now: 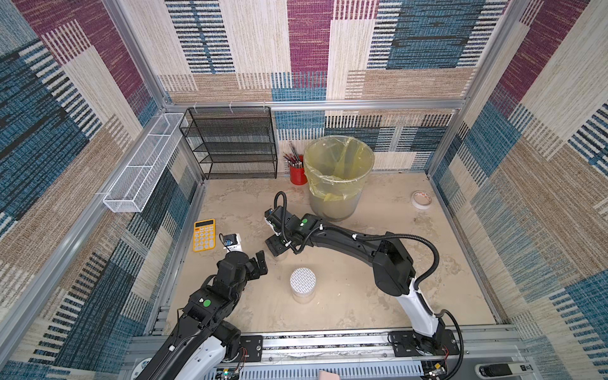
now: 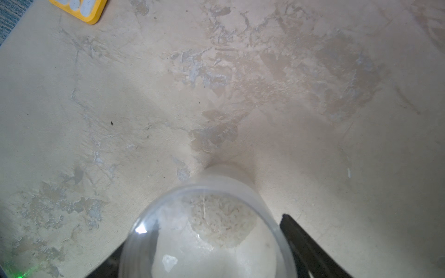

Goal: Empty moldy rice from jars
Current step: Pick up the jar from the center of the board.

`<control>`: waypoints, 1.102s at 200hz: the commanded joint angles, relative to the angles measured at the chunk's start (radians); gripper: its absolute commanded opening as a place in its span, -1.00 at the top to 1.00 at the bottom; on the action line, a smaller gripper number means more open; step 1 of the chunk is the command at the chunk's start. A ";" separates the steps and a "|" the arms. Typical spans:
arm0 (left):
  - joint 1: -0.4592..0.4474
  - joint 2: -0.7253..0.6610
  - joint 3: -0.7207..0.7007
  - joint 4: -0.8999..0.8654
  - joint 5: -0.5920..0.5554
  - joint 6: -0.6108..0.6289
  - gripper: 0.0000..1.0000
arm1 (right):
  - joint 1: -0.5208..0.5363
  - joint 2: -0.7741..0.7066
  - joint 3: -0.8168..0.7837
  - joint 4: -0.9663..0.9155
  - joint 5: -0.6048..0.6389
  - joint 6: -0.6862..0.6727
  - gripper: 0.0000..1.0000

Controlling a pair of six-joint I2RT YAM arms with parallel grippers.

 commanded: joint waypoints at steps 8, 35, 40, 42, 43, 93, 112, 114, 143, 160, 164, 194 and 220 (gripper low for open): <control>0.002 0.006 -0.001 0.026 0.009 -0.016 -0.98 | -0.001 0.013 0.016 -0.019 0.015 0.008 -0.37; 0.004 0.004 -0.004 0.029 -0.002 -0.019 -0.98 | -0.001 0.012 0.018 -0.023 0.015 0.003 -0.22; 0.003 0.004 -0.006 0.031 -0.003 -0.018 -0.98 | -0.001 0.011 0.020 -0.025 0.013 0.002 -0.20; 0.003 0.004 -0.007 0.031 -0.004 -0.018 -0.98 | 0.000 0.012 0.022 -0.025 0.013 0.001 -0.19; 0.003 0.004 -0.007 0.032 -0.004 -0.019 -0.98 | 0.000 0.011 0.022 -0.026 0.012 0.001 -0.19; 0.003 -0.005 -0.047 0.094 0.001 0.023 -0.97 | 0.000 -0.032 0.080 -0.083 0.028 -0.001 0.07; 0.003 -0.005 -0.061 0.142 0.033 0.055 -0.98 | -0.001 -0.074 0.108 -0.119 0.026 -0.005 0.08; 0.003 -0.004 -0.063 0.147 0.038 0.061 -0.98 | -0.001 -0.077 0.113 -0.126 0.025 -0.005 0.07; 0.001 0.029 -0.100 0.317 0.152 0.148 -0.98 | -0.016 -0.126 0.194 -0.247 0.015 0.001 0.07; 0.001 0.072 -0.107 0.414 0.226 0.188 -0.98 | -0.033 -0.164 0.225 -0.307 0.014 -0.004 0.06; 0.001 0.083 -0.107 0.437 0.241 0.195 -0.98 | -0.038 -0.175 0.228 -0.318 0.006 -0.004 0.06; 0.000 0.158 -0.087 0.564 0.353 0.274 -0.96 | -0.082 -0.251 0.231 -0.381 -0.068 -0.016 0.06; -0.003 0.187 -0.074 0.643 0.456 0.356 -0.87 | -0.111 -0.296 0.225 -0.426 -0.105 -0.040 0.05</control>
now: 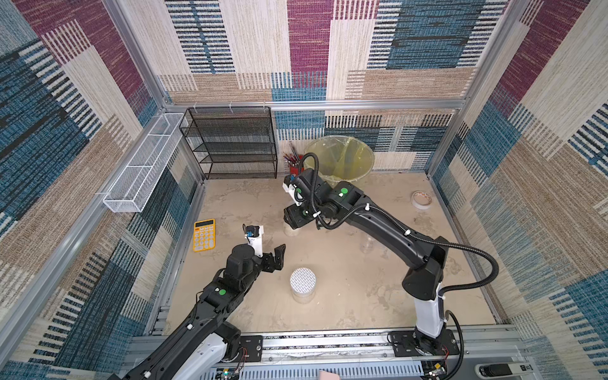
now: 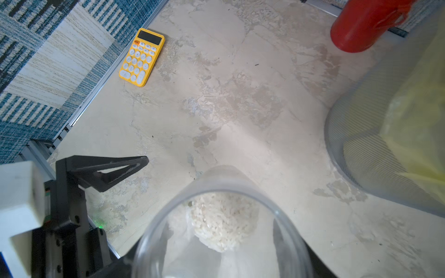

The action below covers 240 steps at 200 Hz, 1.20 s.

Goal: Empty moldy rice from jars
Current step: Pick up the jar from the center of the board.

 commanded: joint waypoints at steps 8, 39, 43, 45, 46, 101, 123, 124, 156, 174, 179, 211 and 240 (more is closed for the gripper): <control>-0.006 0.028 0.014 0.170 0.169 0.145 -0.85 | -0.025 -0.046 0.006 -0.065 -0.075 -0.031 0.05; -0.032 0.012 0.005 0.231 0.257 0.203 -0.82 | -0.056 -0.055 0.032 -0.111 -0.073 -0.054 0.04; -0.038 0.008 0.002 0.241 0.257 0.212 -0.82 | -0.059 -0.055 0.033 -0.112 -0.074 -0.057 0.04; -0.040 0.005 0.001 0.242 0.257 0.216 -0.82 | -0.059 -0.055 0.033 -0.113 -0.076 -0.058 0.04; -0.041 0.004 0.002 0.244 0.257 0.218 -0.82 | -0.060 -0.055 0.034 -0.113 -0.077 -0.059 0.04; -0.103 0.039 0.048 0.271 0.277 0.308 -0.74 | -0.065 -0.083 0.036 -0.100 -0.140 -0.068 0.05; -0.136 0.087 0.091 0.271 0.239 0.365 -0.72 | -0.067 -0.087 0.034 -0.121 -0.186 -0.071 0.05; -0.138 0.089 0.092 0.271 0.237 0.367 -0.72 | -0.065 -0.088 0.035 -0.122 -0.186 -0.071 0.05; -0.147 0.139 0.128 0.303 0.229 0.401 -0.71 | -0.066 -0.125 0.009 -0.117 -0.213 -0.068 0.05; -0.150 0.160 0.136 0.319 0.232 0.411 -0.70 | -0.066 -0.145 -0.008 -0.115 -0.223 -0.066 0.05; -0.151 0.167 0.139 0.322 0.233 0.413 -0.70 | -0.066 -0.151 -0.016 -0.113 -0.227 -0.066 0.05; -0.153 0.203 0.155 0.348 0.238 0.431 -0.69 | -0.066 -0.182 -0.054 -0.101 -0.244 -0.063 0.05; -0.156 0.223 0.161 0.389 0.254 0.425 -0.68 | -0.066 -0.205 -0.092 -0.085 -0.261 -0.062 0.05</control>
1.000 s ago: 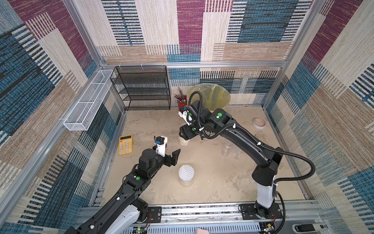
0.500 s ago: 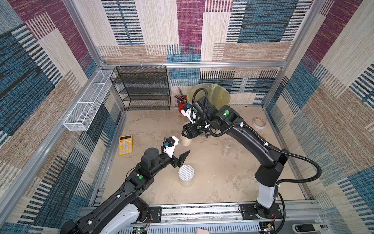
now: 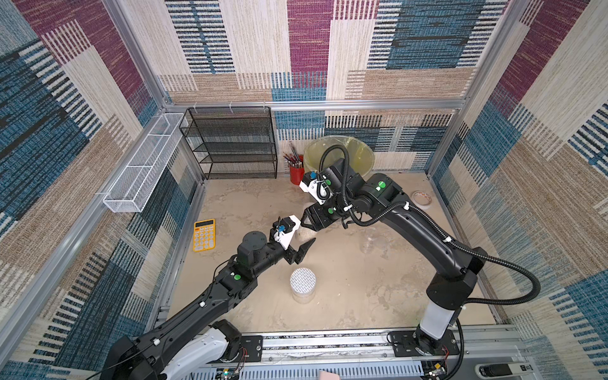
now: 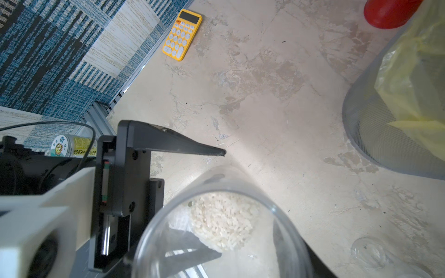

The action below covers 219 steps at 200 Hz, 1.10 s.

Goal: Empty moldy rice from jars
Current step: Pick up the jar from the center of the board.

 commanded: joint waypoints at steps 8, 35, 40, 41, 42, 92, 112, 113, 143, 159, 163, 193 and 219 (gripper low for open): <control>-0.002 0.025 0.017 0.074 0.028 0.027 -0.68 | 0.000 -0.029 -0.022 0.055 -0.035 0.007 0.05; -0.013 0.054 0.030 0.072 0.038 0.034 -0.64 | 0.000 -0.046 -0.050 0.068 -0.041 0.012 0.05; -0.014 0.055 0.030 0.071 0.038 0.035 -0.64 | 0.000 -0.049 -0.055 0.069 -0.042 0.012 0.05; -0.014 0.054 0.029 0.072 0.038 0.035 -0.63 | 0.000 -0.050 -0.056 0.070 -0.042 0.012 0.05; -0.014 0.054 0.029 0.071 0.038 0.035 -0.63 | 0.000 -0.050 -0.058 0.071 -0.042 0.011 0.05; -0.016 0.048 0.032 0.039 0.044 0.053 -0.58 | -0.002 -0.067 -0.078 0.083 -0.048 0.018 0.06; -0.015 0.059 0.038 0.031 0.055 0.054 -0.56 | 0.000 -0.072 -0.077 0.087 -0.047 0.024 0.06; -0.015 0.059 0.038 0.031 0.055 0.053 -0.56 | 0.001 -0.072 -0.078 0.087 -0.047 0.024 0.06; -0.015 0.060 0.034 0.019 0.053 0.053 -0.55 | 0.000 -0.077 -0.081 0.085 -0.050 0.023 0.07; -0.015 0.056 0.029 0.019 0.050 0.054 -0.55 | -0.001 -0.084 -0.081 0.084 -0.042 0.021 0.06; -0.015 0.054 0.029 0.019 0.046 0.054 -0.55 | -0.001 -0.087 -0.081 0.085 -0.041 0.022 0.06; -0.015 0.049 0.028 0.030 0.047 0.057 -0.46 | 0.000 -0.095 -0.104 0.089 -0.053 0.030 0.06; -0.015 0.046 0.031 0.028 0.030 0.062 -0.30 | 0.000 -0.109 -0.136 0.106 -0.057 0.034 0.05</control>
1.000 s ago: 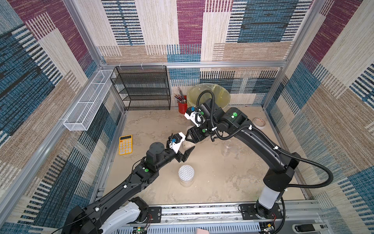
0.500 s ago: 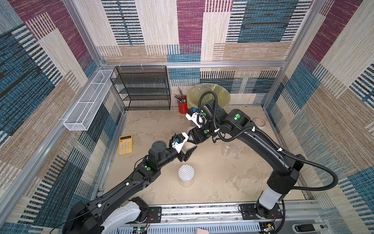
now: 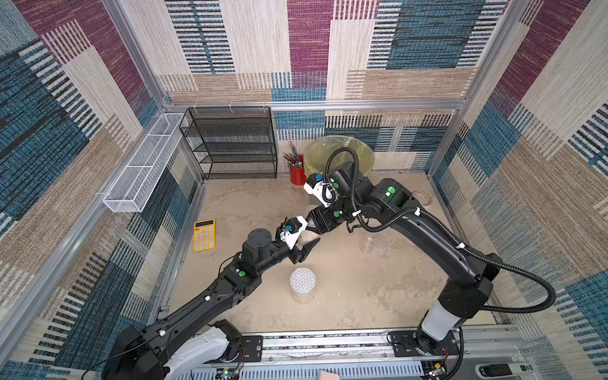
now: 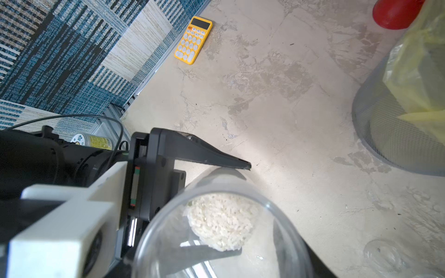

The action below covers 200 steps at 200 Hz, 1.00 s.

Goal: Empty moldy rice from jars
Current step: Pick up the jar from the center of the board.

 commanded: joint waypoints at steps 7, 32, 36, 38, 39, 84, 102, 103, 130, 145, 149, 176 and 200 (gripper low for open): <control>0.001 -0.008 0.003 0.023 -0.024 0.027 -0.26 | 0.000 -0.019 -0.020 0.032 -0.020 0.016 0.05; 0.001 -0.017 -0.008 0.027 -0.026 0.023 -0.06 | 0.000 -0.030 -0.047 0.043 -0.023 0.020 0.04; 0.002 -0.017 -0.009 0.028 -0.027 0.023 -0.04 | 0.000 -0.032 -0.051 0.045 -0.025 0.020 0.04; 0.001 -0.018 -0.009 0.029 -0.030 0.023 -0.03 | 0.000 -0.033 -0.054 0.046 -0.025 0.021 0.04; 0.001 -0.018 -0.010 0.030 -0.030 0.024 -0.02 | -0.001 -0.033 -0.054 0.046 -0.025 0.022 0.04; 0.001 -0.051 -0.033 0.059 -0.047 0.019 0.08 | -0.004 -0.061 -0.102 0.065 -0.042 0.040 0.03; 0.001 -0.049 -0.028 0.054 -0.049 0.019 0.08 | -0.011 -0.082 -0.130 0.098 -0.066 0.062 0.03; 0.001 -0.048 -0.029 0.056 -0.051 0.019 0.08 | -0.013 -0.083 -0.131 0.099 -0.066 0.063 0.03; 0.001 -0.067 -0.043 0.072 -0.075 0.015 0.09 | -0.021 -0.106 -0.160 0.132 -0.087 0.091 0.03; 0.001 -0.084 -0.049 0.075 -0.082 0.017 0.10 | -0.028 -0.123 -0.185 0.154 -0.105 0.105 0.03; 0.001 -0.088 -0.051 0.075 -0.084 0.016 0.11 | -0.029 -0.125 -0.187 0.155 -0.106 0.108 0.04; 0.001 -0.097 -0.052 0.067 -0.086 0.018 0.12 | -0.033 -0.133 -0.211 0.172 -0.122 0.115 0.04; 0.001 -0.080 -0.045 0.065 -0.066 0.013 0.14 | -0.033 -0.128 -0.216 0.171 -0.122 0.105 0.04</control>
